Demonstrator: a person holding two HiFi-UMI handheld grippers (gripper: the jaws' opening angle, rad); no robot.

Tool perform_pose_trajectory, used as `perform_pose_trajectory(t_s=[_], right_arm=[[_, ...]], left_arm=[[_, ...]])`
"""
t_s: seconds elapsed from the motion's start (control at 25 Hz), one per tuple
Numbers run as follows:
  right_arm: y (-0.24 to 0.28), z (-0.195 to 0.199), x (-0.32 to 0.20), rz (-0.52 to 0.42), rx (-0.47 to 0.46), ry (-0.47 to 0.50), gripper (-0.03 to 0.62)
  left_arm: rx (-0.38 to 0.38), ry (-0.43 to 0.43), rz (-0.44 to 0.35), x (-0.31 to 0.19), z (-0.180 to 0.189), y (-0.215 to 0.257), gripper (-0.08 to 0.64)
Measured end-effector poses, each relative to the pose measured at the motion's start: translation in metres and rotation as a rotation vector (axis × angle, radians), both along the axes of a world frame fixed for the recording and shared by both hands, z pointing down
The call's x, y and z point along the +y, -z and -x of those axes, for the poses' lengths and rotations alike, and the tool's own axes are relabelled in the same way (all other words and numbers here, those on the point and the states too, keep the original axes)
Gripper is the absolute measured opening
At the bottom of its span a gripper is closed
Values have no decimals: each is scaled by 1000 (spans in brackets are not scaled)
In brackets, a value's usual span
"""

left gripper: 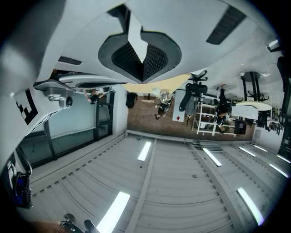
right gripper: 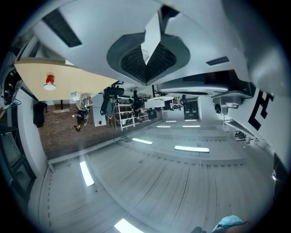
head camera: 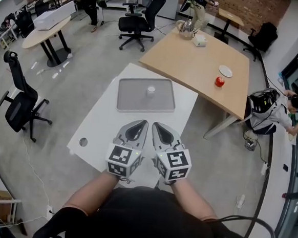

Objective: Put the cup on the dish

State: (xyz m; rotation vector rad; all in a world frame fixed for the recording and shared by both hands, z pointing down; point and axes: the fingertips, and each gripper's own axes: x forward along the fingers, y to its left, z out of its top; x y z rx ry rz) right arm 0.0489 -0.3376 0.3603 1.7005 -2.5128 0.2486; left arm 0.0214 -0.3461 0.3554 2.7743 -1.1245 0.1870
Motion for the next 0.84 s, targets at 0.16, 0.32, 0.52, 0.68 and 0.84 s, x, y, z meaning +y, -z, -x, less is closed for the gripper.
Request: perform_pose_trajectory(t_s=[0.16, 0.32, 0.52, 0.68, 0.84], right_arm=[[-7, 11, 14, 11, 4, 39, 12], [-13, 17, 21, 13, 9, 66, 12], [-21, 17, 19, 24, 10, 77, 12], [-20, 9, 12, 23, 2, 70, 12], [-18, 2, 6, 13, -1, 59, 12]], left_arm=[[2, 1, 15, 12, 7, -6, -3], [5, -12, 33, 26, 9, -13, -3], [0, -21, 41, 30, 5, -25, -3], [-6, -17, 42, 25, 0, -27, -3], [3, -6, 39, 19, -1, -25, -3]])
